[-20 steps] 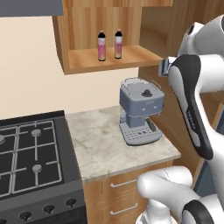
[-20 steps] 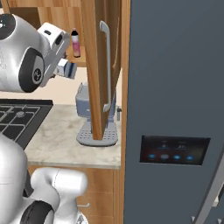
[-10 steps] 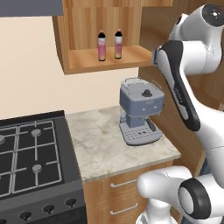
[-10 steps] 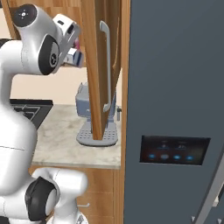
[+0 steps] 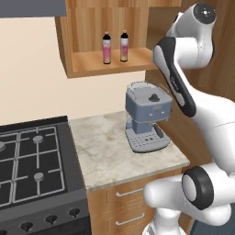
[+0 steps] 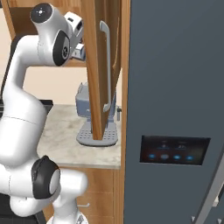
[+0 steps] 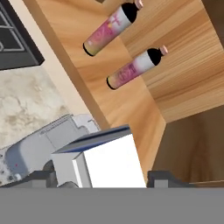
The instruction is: Pick the bottled drink, milk, bottled drink from the counter and place them in the open cabinet.
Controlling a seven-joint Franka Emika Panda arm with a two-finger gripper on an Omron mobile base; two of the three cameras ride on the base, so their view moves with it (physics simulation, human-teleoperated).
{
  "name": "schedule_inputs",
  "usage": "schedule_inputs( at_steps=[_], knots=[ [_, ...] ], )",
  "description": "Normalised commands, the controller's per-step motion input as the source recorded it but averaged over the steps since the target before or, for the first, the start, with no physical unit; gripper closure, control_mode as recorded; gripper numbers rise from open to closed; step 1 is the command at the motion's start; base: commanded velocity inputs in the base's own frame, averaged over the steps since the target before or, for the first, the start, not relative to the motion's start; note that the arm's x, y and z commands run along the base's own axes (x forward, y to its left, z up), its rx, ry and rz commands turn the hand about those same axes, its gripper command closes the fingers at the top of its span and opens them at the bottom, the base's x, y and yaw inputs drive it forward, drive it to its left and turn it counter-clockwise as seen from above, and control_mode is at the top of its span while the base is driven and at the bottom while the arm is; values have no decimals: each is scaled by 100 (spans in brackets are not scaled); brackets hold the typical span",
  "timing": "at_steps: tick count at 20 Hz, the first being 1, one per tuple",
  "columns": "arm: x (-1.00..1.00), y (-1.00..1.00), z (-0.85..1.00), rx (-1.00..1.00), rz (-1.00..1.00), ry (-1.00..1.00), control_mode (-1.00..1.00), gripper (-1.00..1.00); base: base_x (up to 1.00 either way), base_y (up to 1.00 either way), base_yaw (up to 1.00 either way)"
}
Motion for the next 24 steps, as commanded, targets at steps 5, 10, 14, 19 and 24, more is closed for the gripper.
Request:
schedule_inputs(
  at_steps=[5, 10, 14, 19, 24],
  knots=[
    [72, 0, 0, 0, 0, 0, -100, 100, 0, 0, 0],
    [63, -1, 0, 0, 0, 0, -100, 100, 0, 0, 0],
    [1, -2, 0, 0, 1, 0, -100, 100, 0, 0, 0],
    [4, -2, -1, 0, 1, 0, -100, 100, 0, 0, 0],
    [14, -7, -6, 0, 2, -2, -100, 100, 0, 0, 0]
  ],
)
